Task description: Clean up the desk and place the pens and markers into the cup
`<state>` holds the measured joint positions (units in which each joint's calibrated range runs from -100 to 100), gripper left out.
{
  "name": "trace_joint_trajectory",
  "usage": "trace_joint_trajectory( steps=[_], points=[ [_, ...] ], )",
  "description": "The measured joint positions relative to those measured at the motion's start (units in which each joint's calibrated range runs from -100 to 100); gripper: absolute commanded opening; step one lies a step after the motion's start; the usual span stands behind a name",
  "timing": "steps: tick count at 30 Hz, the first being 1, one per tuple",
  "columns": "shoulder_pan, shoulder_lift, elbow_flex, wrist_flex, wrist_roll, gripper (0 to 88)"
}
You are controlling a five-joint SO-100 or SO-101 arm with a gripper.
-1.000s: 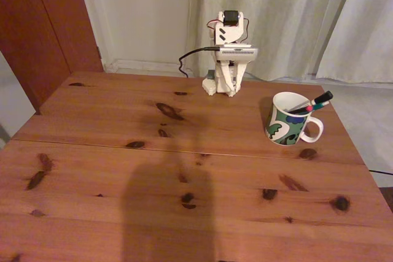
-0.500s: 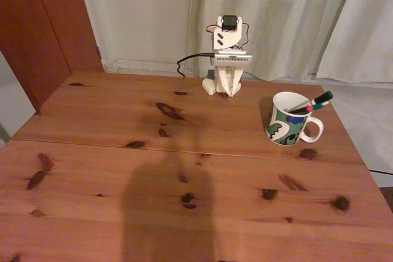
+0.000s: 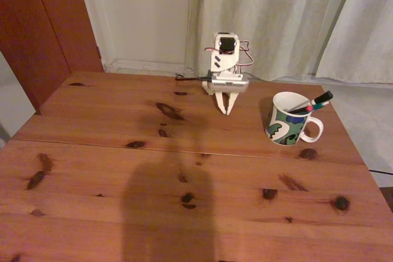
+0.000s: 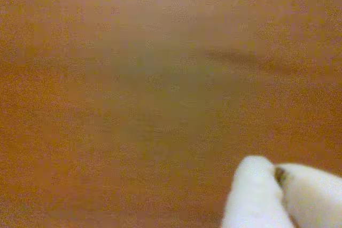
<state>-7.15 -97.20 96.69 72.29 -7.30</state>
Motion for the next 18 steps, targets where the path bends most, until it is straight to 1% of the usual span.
trace_joint_trajectory(
  steps=[4,9,18],
  points=[
    [0.3,0.0,1.9,0.2,0.0,0.7],
    [0.1,-0.4,2.3,3.0,0.0,1.1],
    [0.1,-0.4,2.3,3.2,0.0,1.1]
  ],
)
